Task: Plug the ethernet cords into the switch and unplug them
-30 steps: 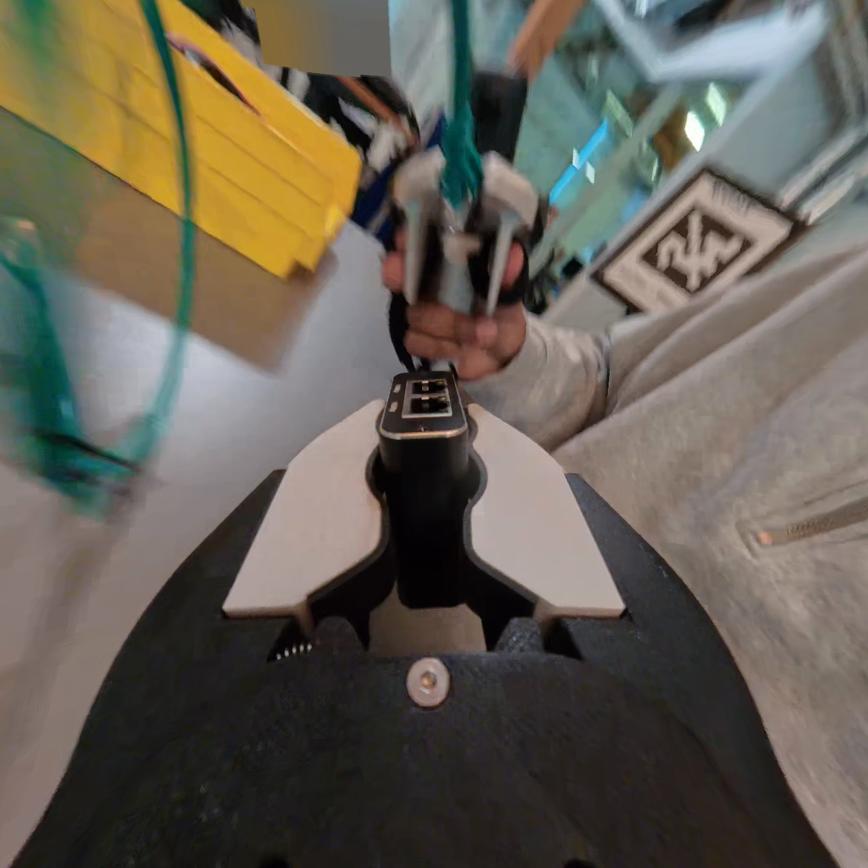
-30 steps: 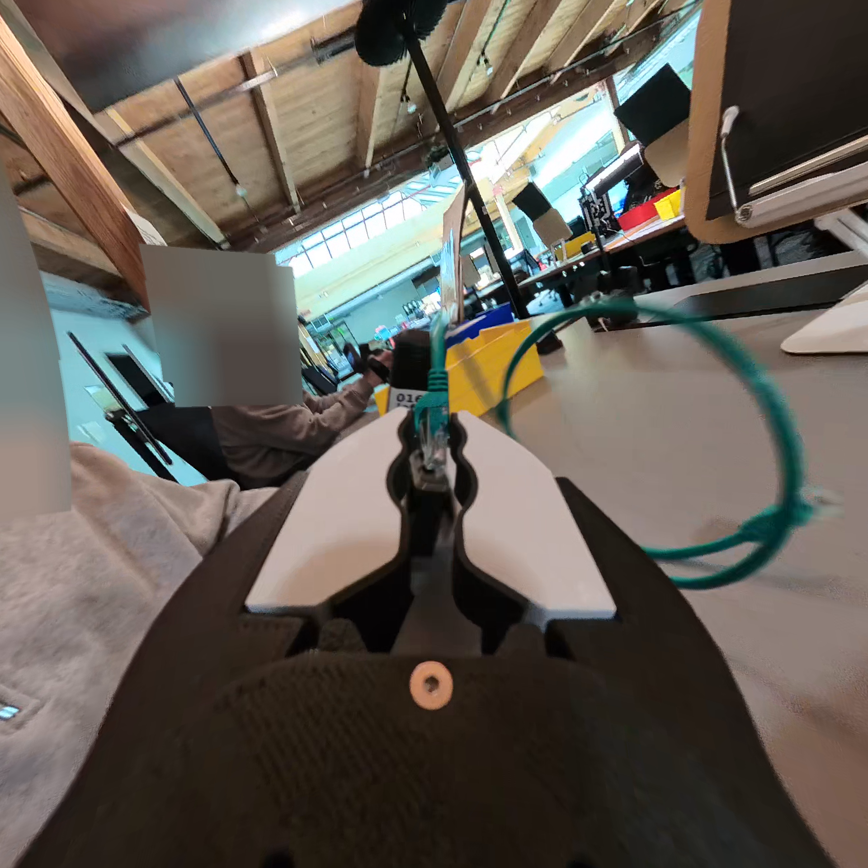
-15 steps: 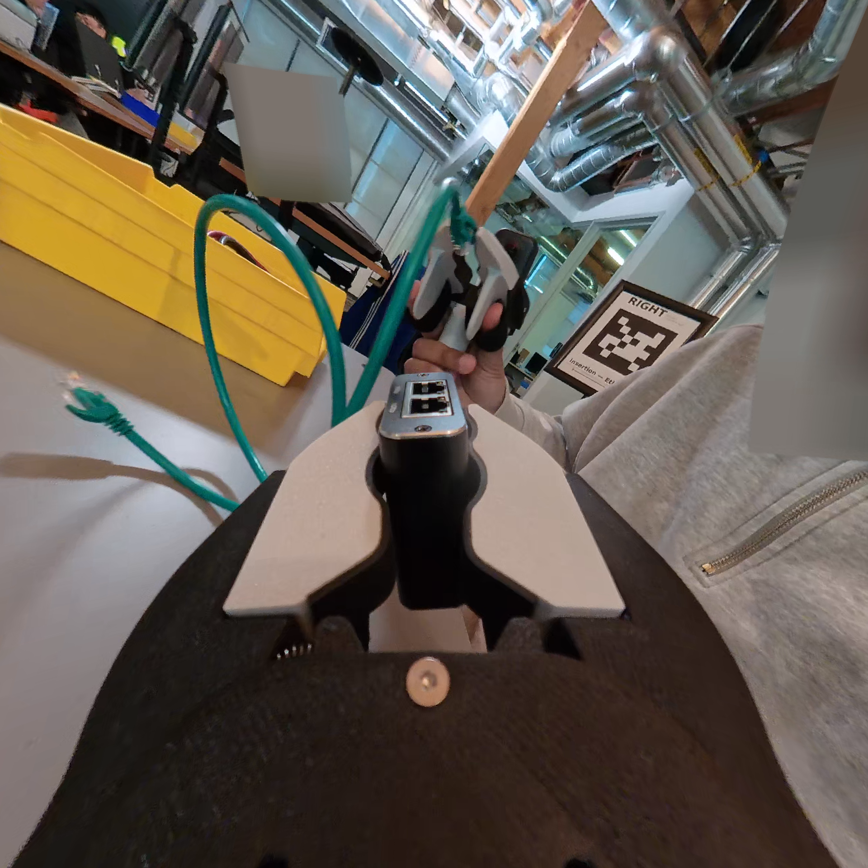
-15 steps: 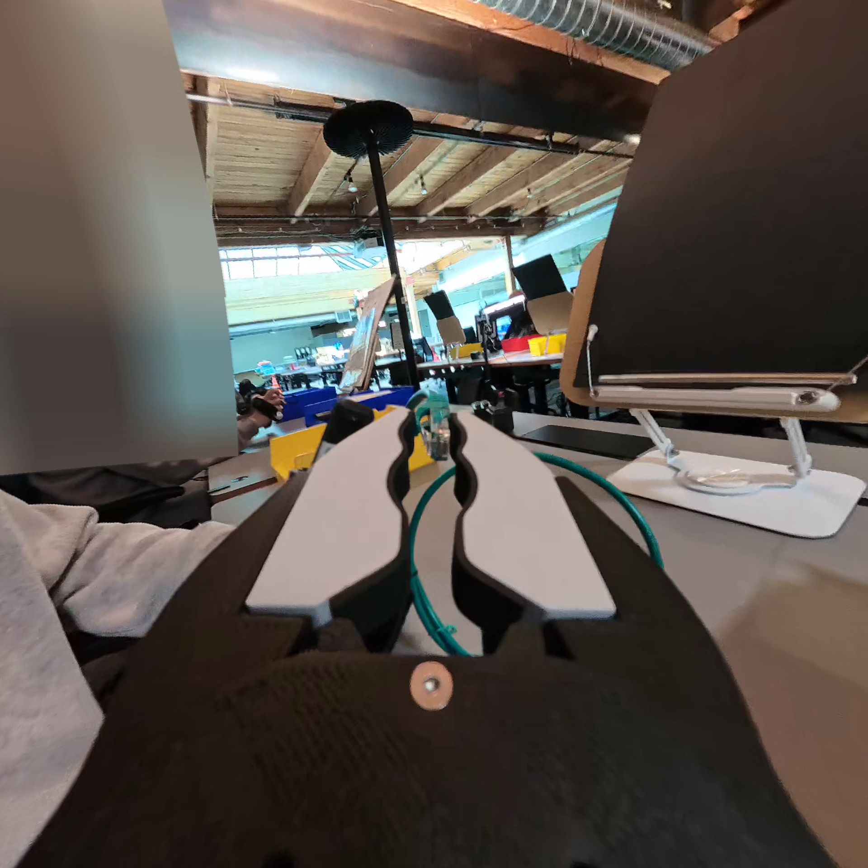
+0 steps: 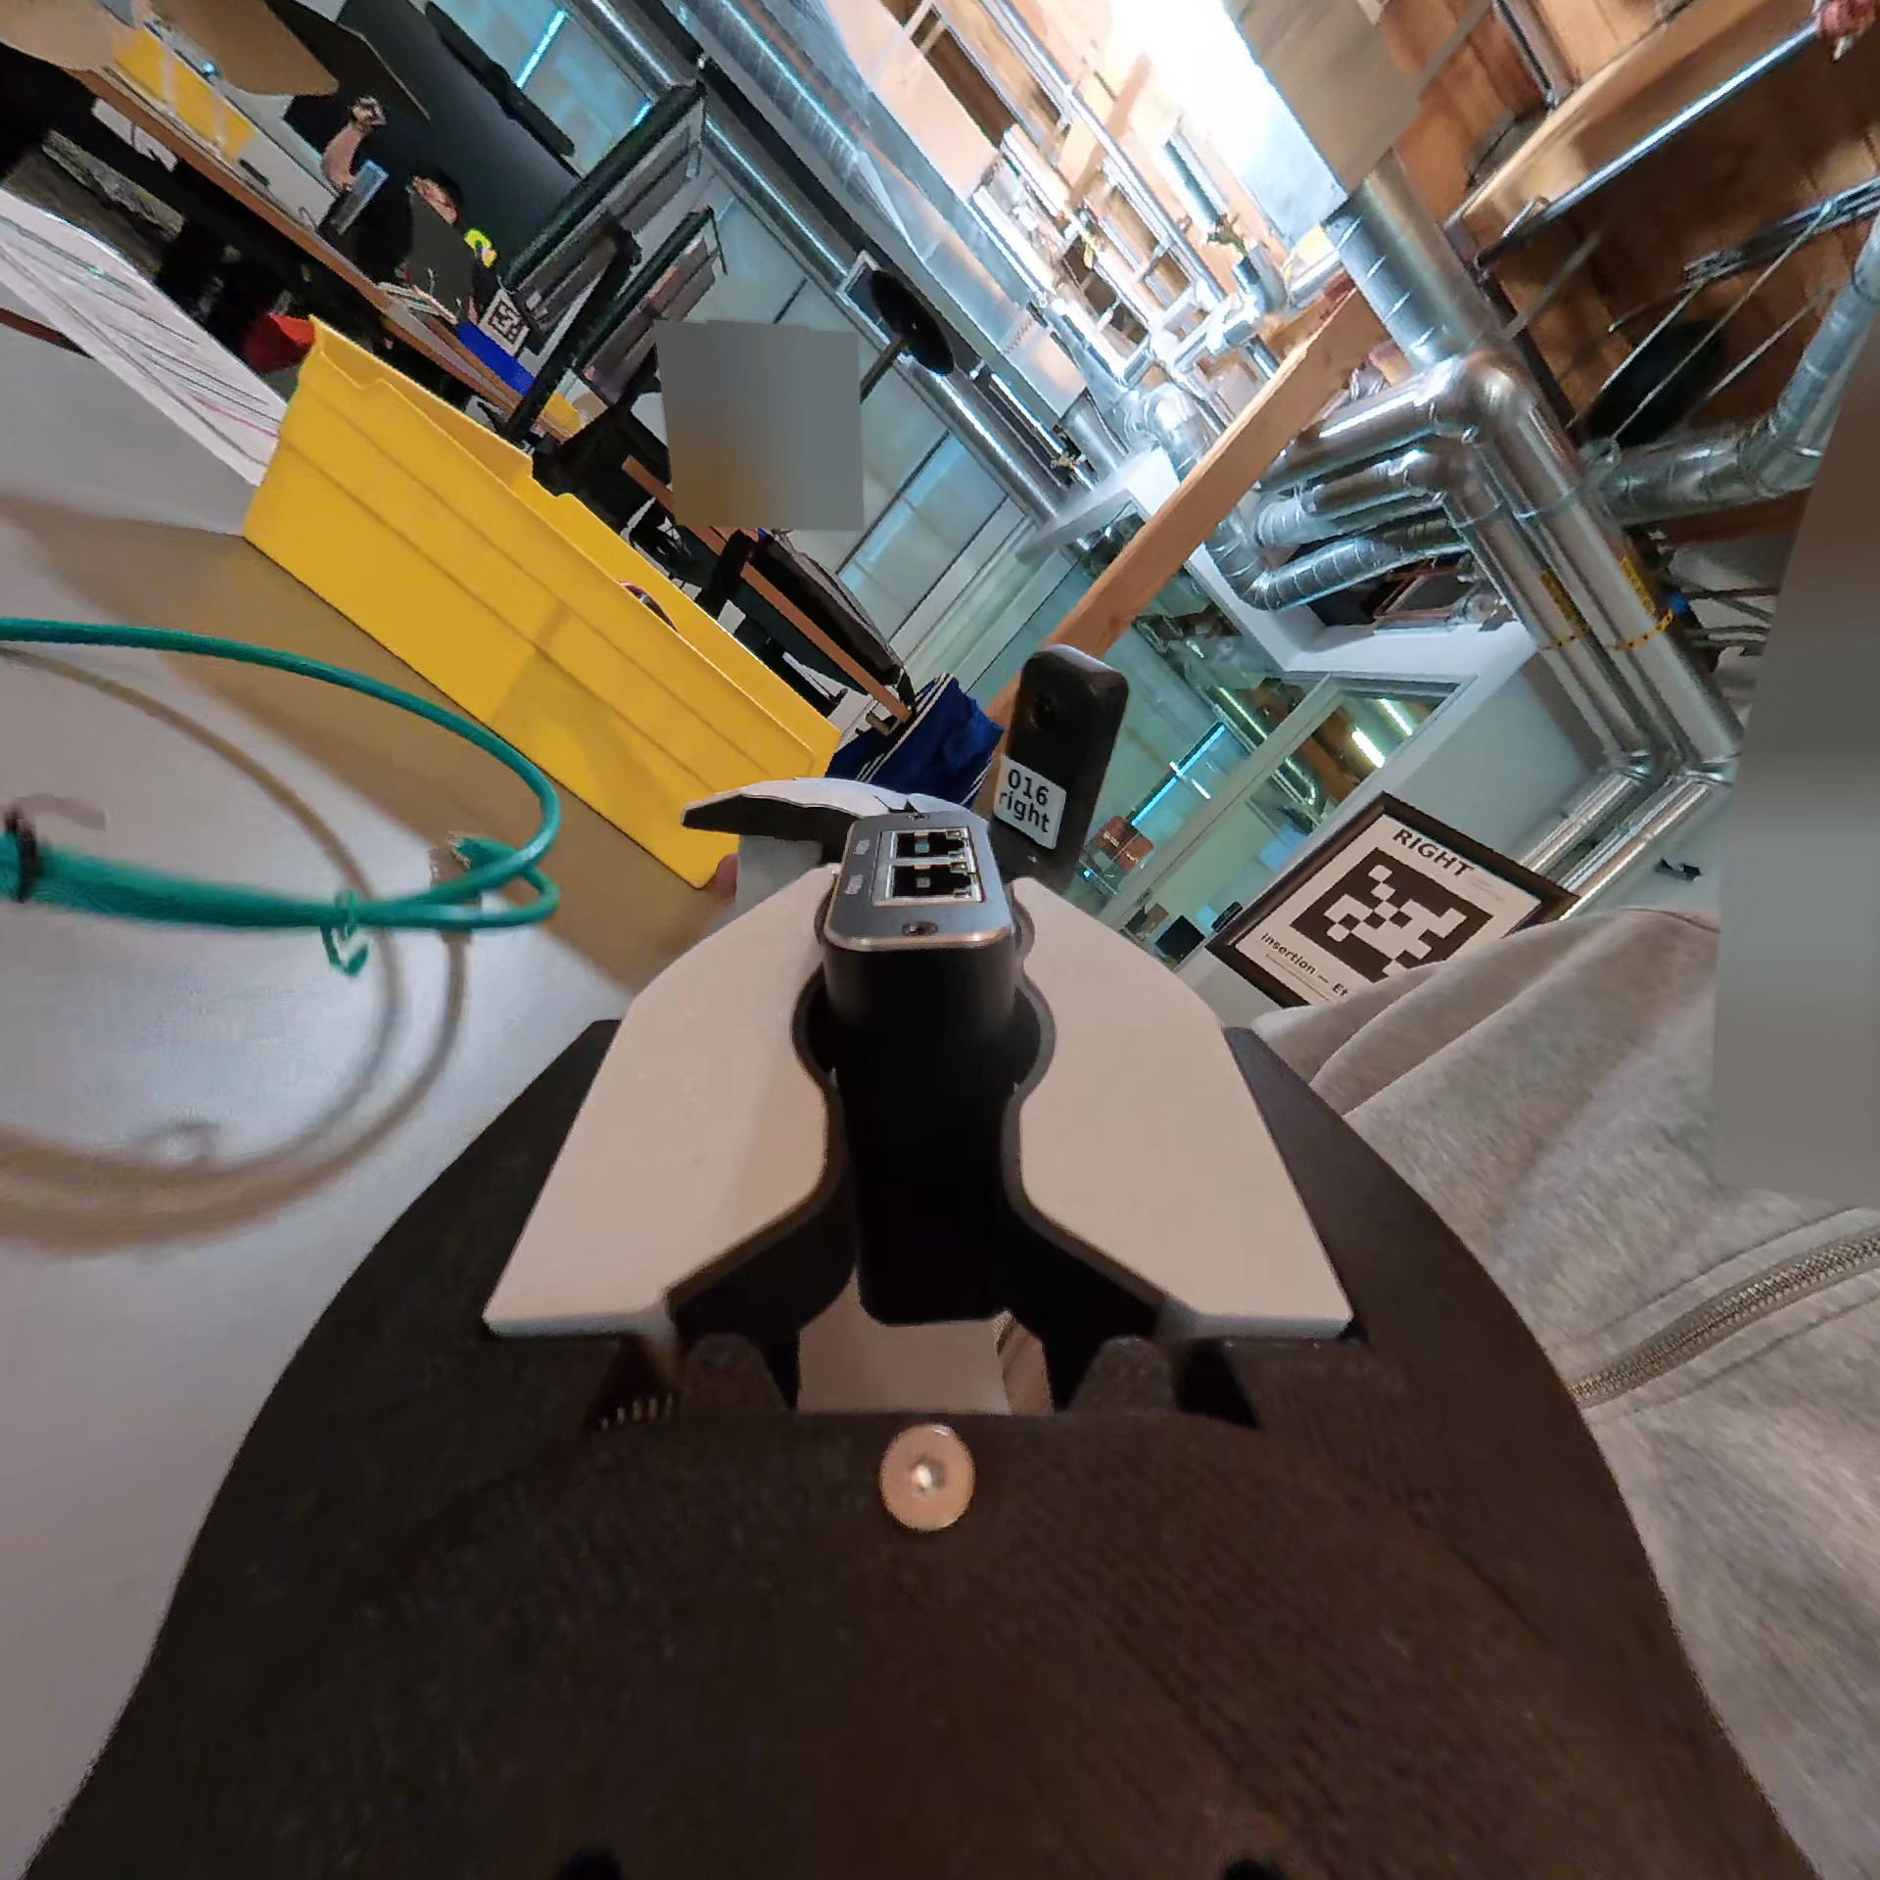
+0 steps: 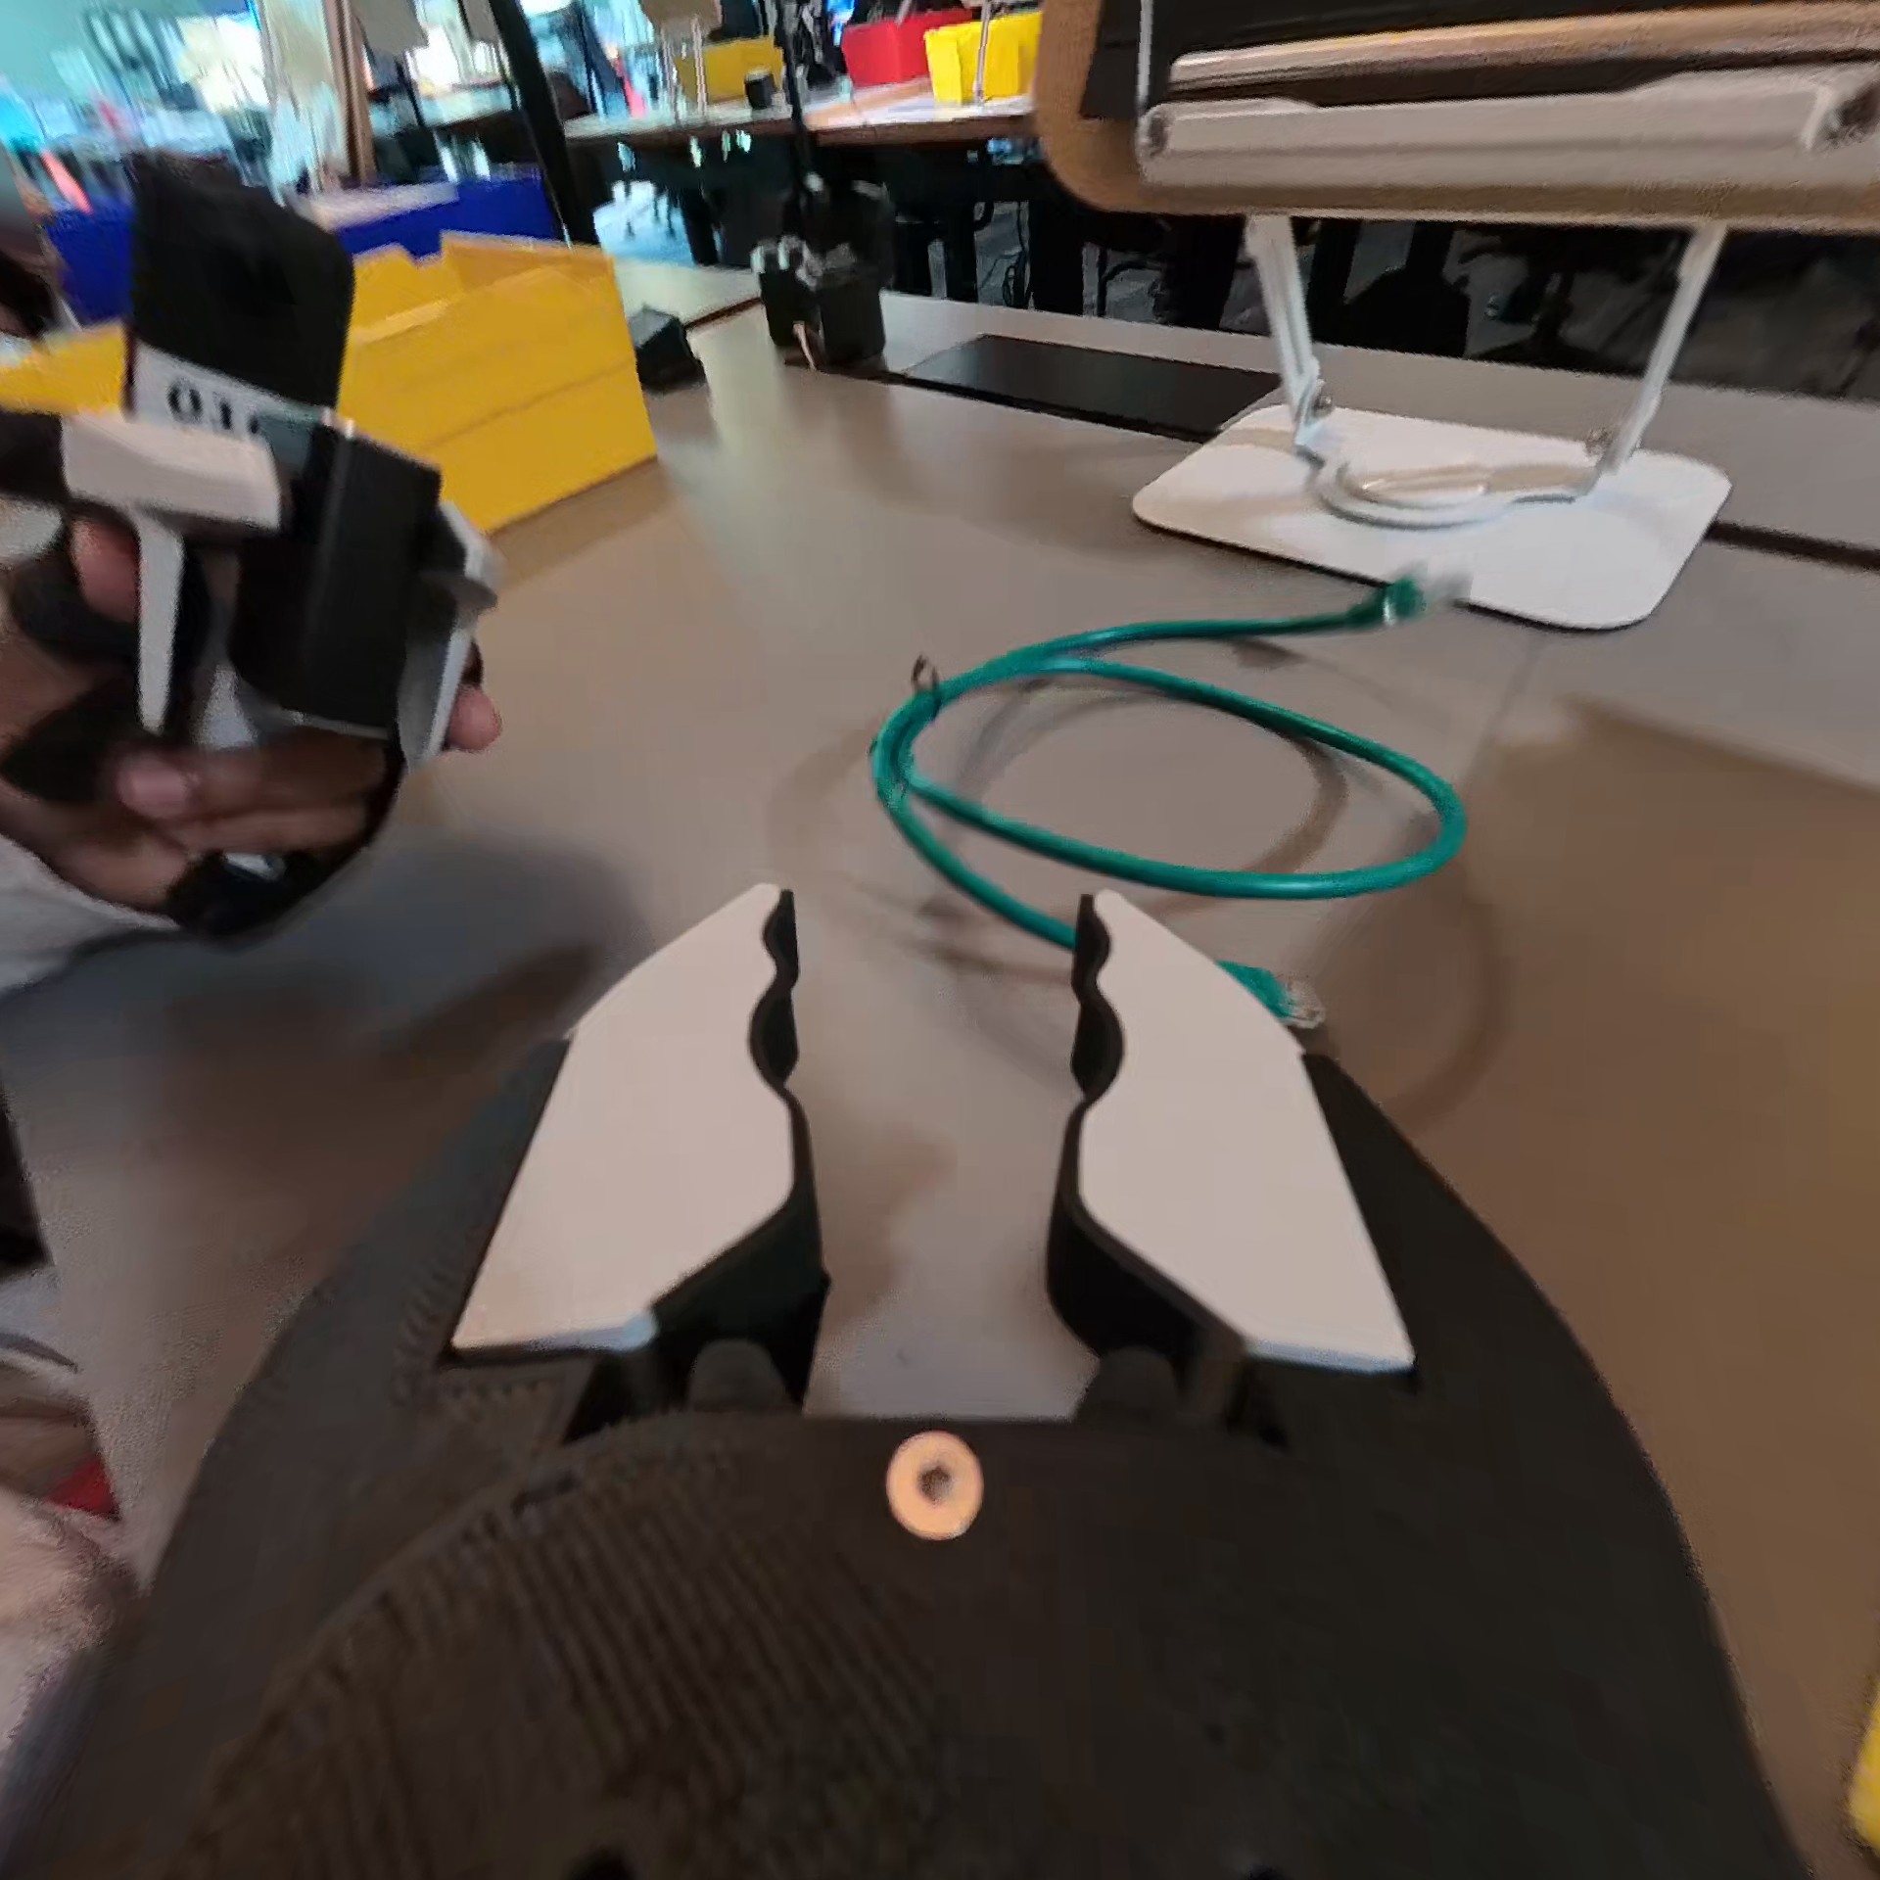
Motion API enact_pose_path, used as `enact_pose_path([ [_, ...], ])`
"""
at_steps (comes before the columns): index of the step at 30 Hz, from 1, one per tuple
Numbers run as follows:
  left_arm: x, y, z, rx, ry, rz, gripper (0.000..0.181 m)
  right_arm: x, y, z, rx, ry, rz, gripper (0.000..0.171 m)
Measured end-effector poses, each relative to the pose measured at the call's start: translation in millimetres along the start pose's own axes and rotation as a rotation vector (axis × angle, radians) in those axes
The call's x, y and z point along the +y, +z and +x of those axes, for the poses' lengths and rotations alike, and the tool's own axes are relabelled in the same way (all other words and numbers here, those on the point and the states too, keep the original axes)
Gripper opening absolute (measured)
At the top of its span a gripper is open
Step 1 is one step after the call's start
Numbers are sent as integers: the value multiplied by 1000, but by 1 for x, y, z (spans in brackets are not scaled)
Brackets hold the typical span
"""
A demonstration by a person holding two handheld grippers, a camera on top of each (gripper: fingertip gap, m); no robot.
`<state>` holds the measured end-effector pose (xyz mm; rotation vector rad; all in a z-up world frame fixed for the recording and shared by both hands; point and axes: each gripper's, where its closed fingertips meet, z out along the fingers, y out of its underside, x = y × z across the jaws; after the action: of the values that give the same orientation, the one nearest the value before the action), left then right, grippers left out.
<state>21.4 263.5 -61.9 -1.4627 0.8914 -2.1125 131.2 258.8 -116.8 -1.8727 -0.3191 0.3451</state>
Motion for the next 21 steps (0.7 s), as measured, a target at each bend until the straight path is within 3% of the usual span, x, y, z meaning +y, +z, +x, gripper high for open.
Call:
enact_pose_path([
  [10, 10, 6, -2, 4, -23, -37, 26, 18, 36, -14, 63, -557, -161, 54],
  [17, 28, 13, -5, 9, -34, -105, 27, 38, 70, 7, 16, -515, -347, 55],
  [21, 34, 16, -4, 10, -23, -132, 26, 52, 69, 10, -38, -323, -434, 26],
])
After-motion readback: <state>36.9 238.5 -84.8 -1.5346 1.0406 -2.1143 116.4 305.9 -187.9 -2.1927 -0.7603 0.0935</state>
